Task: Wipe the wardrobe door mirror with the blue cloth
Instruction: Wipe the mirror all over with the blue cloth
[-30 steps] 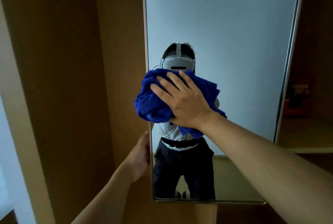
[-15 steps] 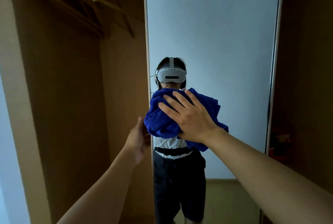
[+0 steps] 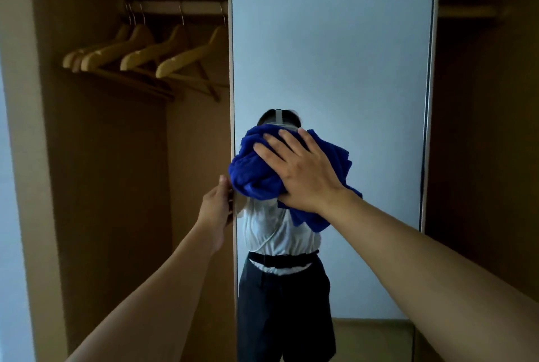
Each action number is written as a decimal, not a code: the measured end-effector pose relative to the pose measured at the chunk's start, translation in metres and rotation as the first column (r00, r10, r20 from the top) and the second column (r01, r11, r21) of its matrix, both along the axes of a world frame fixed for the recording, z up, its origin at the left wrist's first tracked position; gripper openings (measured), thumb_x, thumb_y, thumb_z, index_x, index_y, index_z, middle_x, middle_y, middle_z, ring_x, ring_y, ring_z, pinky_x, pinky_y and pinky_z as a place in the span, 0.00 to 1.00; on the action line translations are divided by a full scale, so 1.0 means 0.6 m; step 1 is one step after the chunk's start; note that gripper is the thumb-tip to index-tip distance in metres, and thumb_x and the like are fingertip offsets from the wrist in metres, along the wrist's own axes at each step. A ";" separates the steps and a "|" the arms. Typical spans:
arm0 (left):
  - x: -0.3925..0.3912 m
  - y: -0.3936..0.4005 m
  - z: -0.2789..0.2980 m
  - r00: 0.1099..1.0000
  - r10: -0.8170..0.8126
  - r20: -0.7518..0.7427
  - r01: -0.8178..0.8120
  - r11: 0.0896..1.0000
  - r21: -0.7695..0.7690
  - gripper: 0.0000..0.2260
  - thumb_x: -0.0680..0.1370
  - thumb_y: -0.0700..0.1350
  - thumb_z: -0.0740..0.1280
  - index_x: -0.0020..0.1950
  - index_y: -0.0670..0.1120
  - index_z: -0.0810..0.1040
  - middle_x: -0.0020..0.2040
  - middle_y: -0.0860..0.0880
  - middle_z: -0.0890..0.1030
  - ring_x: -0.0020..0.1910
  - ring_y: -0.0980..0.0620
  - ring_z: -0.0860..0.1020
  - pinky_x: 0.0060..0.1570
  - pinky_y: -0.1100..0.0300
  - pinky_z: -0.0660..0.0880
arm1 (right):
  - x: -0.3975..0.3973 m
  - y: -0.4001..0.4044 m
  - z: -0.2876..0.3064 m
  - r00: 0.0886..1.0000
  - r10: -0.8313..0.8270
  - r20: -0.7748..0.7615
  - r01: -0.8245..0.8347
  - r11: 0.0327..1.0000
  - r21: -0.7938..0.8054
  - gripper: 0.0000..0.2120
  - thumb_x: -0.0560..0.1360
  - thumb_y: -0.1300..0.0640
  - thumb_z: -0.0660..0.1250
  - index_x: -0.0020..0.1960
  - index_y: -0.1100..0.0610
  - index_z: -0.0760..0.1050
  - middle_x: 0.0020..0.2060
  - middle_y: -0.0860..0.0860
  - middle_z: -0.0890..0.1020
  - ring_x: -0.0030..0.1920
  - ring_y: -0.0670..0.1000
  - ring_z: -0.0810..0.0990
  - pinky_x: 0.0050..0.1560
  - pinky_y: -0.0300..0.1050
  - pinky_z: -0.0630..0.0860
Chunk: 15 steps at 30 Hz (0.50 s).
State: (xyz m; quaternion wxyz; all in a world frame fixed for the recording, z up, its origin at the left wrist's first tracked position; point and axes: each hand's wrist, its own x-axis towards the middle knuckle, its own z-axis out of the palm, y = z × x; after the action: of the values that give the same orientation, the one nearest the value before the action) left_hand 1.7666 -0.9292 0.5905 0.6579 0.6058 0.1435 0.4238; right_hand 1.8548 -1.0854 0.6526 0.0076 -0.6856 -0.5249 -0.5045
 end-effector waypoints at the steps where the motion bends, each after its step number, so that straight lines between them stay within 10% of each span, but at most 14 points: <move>1: -0.002 0.000 0.006 1.000 0.001 0.015 -0.001 1.000 0.025 0.16 0.81 0.57 0.54 0.52 0.51 0.78 0.35 0.53 0.82 0.29 0.58 0.78 0.27 0.65 0.71 | 0.000 0.001 0.007 1.000 0.005 0.001 -0.005 1.000 0.002 0.42 0.68 0.43 0.70 0.77 0.54 0.57 0.74 0.56 0.63 0.74 0.60 0.60 0.74 0.60 0.50; 15: 0.030 0.033 0.125 0.993 0.025 0.116 -0.036 0.995 0.097 0.20 0.79 0.61 0.55 0.40 0.49 0.77 0.26 0.53 0.76 0.25 0.57 0.73 0.27 0.62 0.70 | -0.006 0.052 0.124 0.999 0.035 0.035 -0.040 0.988 0.150 0.41 0.70 0.43 0.69 0.76 0.51 0.54 0.74 0.52 0.62 0.73 0.57 0.60 0.74 0.57 0.52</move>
State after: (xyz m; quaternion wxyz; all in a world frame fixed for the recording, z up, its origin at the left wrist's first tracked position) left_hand 1.7848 -0.9093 0.6656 0.6276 0.6101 0.0934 0.4746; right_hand 1.8510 -1.0543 0.7272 0.0607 -0.6648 -0.4981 -0.5534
